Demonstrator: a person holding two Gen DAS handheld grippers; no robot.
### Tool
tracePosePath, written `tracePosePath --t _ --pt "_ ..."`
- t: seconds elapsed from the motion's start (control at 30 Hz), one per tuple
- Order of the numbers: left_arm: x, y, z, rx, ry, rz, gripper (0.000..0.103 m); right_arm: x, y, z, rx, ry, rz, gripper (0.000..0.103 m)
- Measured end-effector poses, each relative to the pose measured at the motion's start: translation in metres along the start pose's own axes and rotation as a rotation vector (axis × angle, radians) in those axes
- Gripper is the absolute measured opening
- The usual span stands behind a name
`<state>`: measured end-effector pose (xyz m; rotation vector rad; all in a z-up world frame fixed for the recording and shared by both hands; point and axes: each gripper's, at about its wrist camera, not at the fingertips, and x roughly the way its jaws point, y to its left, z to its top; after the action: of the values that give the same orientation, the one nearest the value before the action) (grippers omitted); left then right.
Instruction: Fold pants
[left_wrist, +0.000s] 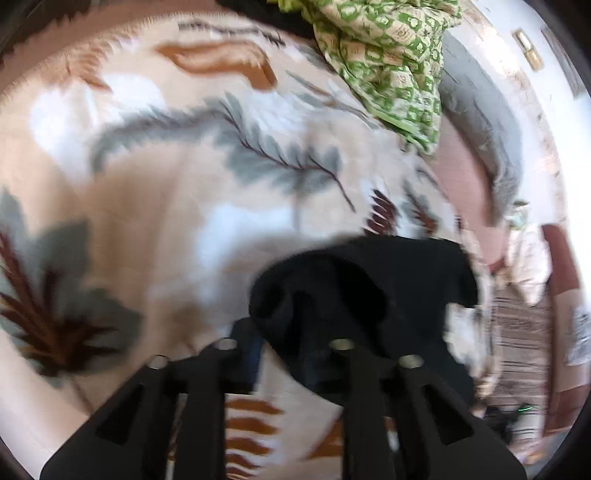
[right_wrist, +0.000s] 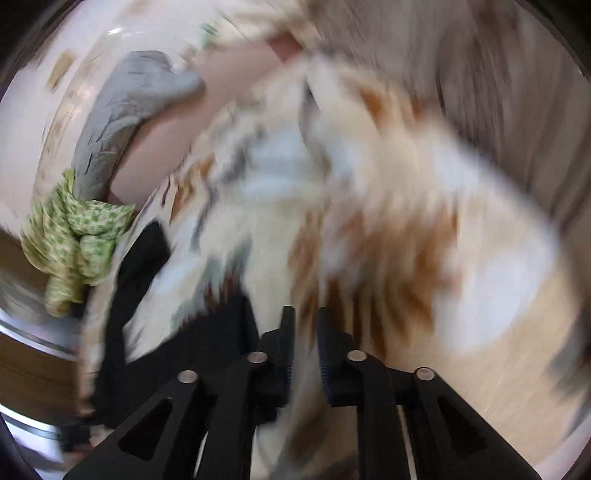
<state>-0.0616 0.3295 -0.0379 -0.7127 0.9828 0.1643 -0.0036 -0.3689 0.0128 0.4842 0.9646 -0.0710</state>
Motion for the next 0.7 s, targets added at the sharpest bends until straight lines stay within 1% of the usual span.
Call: tracePosePath --t 0.03,0.07,0.1,0.13,0.17,0.2,0.23,0.3,0.33,0.37,0.4,0.43,0.47,0.57,0.6,0.67,0.7 --pt "-0.005 -0.002 0.0 0.028 -0.036 0.027 0.031 -0.008 0.029 0.005 -0.13 -0.088 -0.018 0.035" --pt "-0.011 -0.005 -0.001 0.059 -0.076 0.057 0.032 -0.01 0.056 0.006 -0.252 -0.139 -0.013 0.044" --pt "-0.016 -0.008 -0.001 0.086 -0.109 0.077 0.034 -0.009 0.082 0.003 -0.371 -0.172 0.01 0.058" --pt "-0.023 -0.014 -0.004 0.134 -0.154 0.089 0.038 -0.004 0.116 -0.002 -0.53 -0.194 0.049 0.067" --pt "-0.028 -0.018 -0.006 0.17 -0.176 0.082 0.041 0.005 0.148 -0.009 -0.68 -0.19 0.078 0.066" --pt "-0.033 -0.026 -0.011 0.219 -0.193 0.052 0.045 0.015 0.175 -0.017 -0.809 -0.179 0.078 0.066" --pt "-0.035 -0.032 -0.015 0.254 -0.192 0.022 0.049 0.027 0.205 -0.03 -0.966 -0.183 0.037 0.066" --pt "-0.031 -0.057 -0.033 0.411 -0.135 -0.081 0.051 0.049 0.252 -0.055 -1.236 -0.219 -0.03 0.066" --pt "-0.027 -0.07 -0.044 0.501 -0.115 -0.098 0.051 0.058 0.266 -0.065 -1.335 -0.23 -0.04 0.066" --pt "-0.024 -0.081 -0.053 0.58 -0.107 -0.099 0.051 0.069 0.28 -0.073 -1.414 -0.23 -0.048 0.066" --pt "-0.02 -0.093 -0.064 0.67 -0.101 -0.101 0.051 0.082 0.293 -0.078 -1.464 -0.213 -0.063 0.066" --pt "-0.013 -0.107 -0.074 0.765 -0.088 -0.113 0.051 0.089 0.294 -0.079 -1.476 -0.196 -0.071 0.066" --pt "-0.007 -0.118 -0.08 0.827 -0.082 -0.126 0.051 0.098 0.3 -0.076 -1.476 -0.184 -0.076 0.066" --pt "0.011 -0.134 -0.088 0.943 -0.046 -0.133 0.051 0.115 0.306 -0.065 -1.428 -0.153 -0.085 0.066" --pt "0.019 -0.138 -0.092 0.99 -0.032 -0.122 0.051 0.119 0.307 -0.062 -1.413 -0.144 -0.083 0.067" --pt "0.027 -0.142 -0.097 1.041 -0.018 -0.092 0.051 0.125 0.304 -0.058 -1.4 -0.137 -0.085 0.069" --pt "0.033 -0.144 -0.099 1.064 -0.024 -0.055 0.051 0.126 0.304 -0.056 -1.399 -0.14 -0.089 0.07"
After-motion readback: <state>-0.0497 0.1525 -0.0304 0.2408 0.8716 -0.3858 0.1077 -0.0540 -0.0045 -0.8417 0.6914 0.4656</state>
